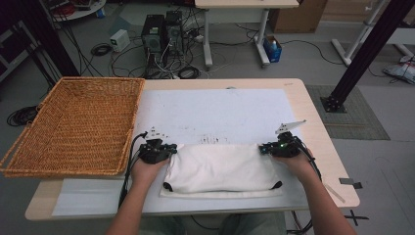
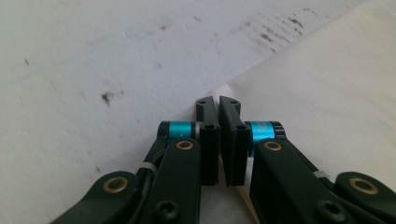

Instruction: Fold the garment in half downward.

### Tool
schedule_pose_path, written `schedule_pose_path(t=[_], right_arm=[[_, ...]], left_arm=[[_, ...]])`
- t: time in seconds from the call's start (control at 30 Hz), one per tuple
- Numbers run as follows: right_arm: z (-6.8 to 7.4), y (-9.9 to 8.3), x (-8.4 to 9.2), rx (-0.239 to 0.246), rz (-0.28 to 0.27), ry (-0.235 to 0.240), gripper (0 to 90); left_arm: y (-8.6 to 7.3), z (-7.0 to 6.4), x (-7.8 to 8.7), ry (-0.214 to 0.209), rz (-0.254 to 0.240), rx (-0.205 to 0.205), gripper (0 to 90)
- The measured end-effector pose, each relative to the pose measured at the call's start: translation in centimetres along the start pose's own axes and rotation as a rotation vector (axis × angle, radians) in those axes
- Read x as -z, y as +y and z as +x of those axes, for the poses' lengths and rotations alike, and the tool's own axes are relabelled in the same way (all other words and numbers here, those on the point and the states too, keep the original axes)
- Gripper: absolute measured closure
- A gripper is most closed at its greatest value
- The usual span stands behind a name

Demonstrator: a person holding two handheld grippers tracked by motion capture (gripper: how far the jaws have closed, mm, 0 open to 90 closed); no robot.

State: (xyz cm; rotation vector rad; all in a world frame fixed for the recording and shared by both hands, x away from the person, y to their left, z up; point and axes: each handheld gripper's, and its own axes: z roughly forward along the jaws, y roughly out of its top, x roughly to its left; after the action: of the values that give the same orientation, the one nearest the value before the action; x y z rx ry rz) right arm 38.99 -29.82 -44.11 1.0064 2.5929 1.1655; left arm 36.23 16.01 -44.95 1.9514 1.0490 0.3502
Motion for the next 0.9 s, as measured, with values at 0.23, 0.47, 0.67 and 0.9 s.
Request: schedule_pose_path(t=[0.23,0.47,0.67,0.9], right_arm=[[-2.0,0.2,0.0,-0.054,-0.076,-0.056,87.9],[-1.4,0.0,0.6,-0.061,-0.071,-0.05,62.1],[0.0,0.1,3.1,-0.06,-0.188,-0.096,39.1],[1.8,1.4,5.0,-0.004,-0.258,-0.114,21.9]], left_arm=[[2.0,1.8,-0.8,0.041,-0.044,0.03,87.4],[1.8,1.5,-0.9,0.0,0.001,0.049,56.6],[1.5,0.3,1.4,0.023,-0.086,0.061,31.9],[1.7,-1.6,4.8,-0.001,-0.167,0.023,24.7]])
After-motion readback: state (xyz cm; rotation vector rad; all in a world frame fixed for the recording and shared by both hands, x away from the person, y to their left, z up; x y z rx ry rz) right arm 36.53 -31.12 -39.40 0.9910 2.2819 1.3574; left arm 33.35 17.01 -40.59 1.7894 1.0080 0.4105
